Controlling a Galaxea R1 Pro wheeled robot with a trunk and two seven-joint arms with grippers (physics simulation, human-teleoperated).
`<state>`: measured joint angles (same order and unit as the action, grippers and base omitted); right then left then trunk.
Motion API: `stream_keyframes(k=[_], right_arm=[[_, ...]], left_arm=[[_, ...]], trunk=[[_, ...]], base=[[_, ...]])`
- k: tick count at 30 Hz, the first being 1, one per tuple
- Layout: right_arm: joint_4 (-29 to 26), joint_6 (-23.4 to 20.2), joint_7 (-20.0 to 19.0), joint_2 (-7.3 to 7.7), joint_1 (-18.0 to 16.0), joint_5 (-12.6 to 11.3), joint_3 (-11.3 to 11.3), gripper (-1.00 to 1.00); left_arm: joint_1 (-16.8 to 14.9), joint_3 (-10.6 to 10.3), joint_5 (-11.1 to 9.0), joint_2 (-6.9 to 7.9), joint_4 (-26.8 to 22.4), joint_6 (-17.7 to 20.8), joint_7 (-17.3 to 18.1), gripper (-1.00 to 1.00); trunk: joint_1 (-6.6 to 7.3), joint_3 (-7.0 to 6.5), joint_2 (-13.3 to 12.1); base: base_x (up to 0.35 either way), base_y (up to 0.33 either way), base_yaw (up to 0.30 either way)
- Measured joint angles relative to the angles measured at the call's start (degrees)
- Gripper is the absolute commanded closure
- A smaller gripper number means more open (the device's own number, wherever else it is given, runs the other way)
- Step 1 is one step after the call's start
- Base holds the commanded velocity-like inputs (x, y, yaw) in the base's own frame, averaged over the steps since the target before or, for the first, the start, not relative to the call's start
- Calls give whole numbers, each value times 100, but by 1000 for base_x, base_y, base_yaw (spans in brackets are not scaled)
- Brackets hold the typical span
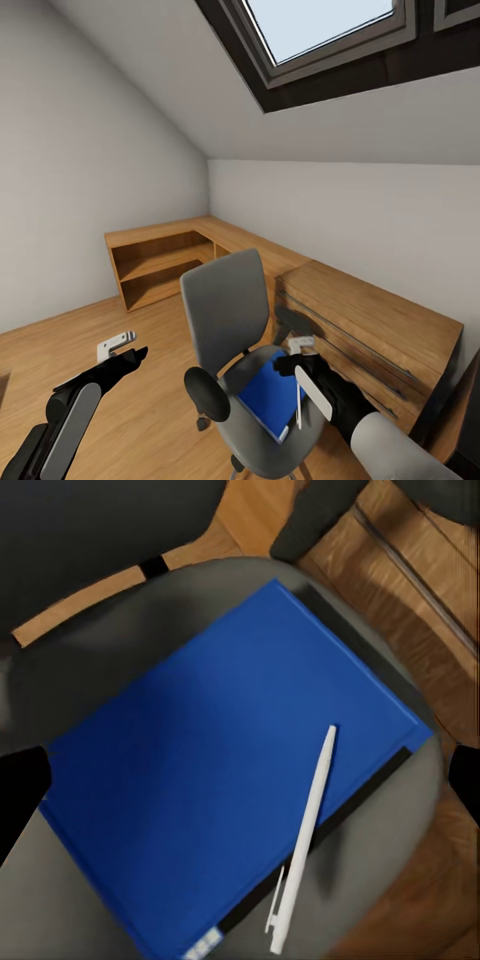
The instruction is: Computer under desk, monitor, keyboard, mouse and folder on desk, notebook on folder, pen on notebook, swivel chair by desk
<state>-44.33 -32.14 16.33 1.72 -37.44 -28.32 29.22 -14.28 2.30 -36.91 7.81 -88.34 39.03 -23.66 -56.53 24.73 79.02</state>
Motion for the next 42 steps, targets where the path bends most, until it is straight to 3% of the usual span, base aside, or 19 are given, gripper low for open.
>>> stream_keyframes(k=[8, 16, 21, 29, 42], right_arm=[[656, 266, 0, -69, -30, -31, -26, -100], [836, 292, 9, -153, -38, -41, -48, -100], [902, 269, 9, -169, -38, -34, -214, -100], [1008, 224, 8, -208, -41, -32, -612, -100], [1013, 230, 0, -202, -41, -36, -664, -100]], left_arm=[[0, 13, -5, 0, -20, 0, 0, -100], [0, 17, -24, -3, -79, 4, 3, -100], [0, 31, -54, -25, -317, 8, 1, -100], [0, 388, -75, -51, -401, 10, 0, -100], [0, 422, -88, -74, -405, 9, -3, -100]], trunk=[[1, 0, 0], [1, 0, 1], [0, 0, 0], [-175, 143, 320], [-462, 377, 841]], base=[[45, 0, 0], [127, 0, 0], [22, 0, 0], [2, 0, 0], [-39, 0, 0]])
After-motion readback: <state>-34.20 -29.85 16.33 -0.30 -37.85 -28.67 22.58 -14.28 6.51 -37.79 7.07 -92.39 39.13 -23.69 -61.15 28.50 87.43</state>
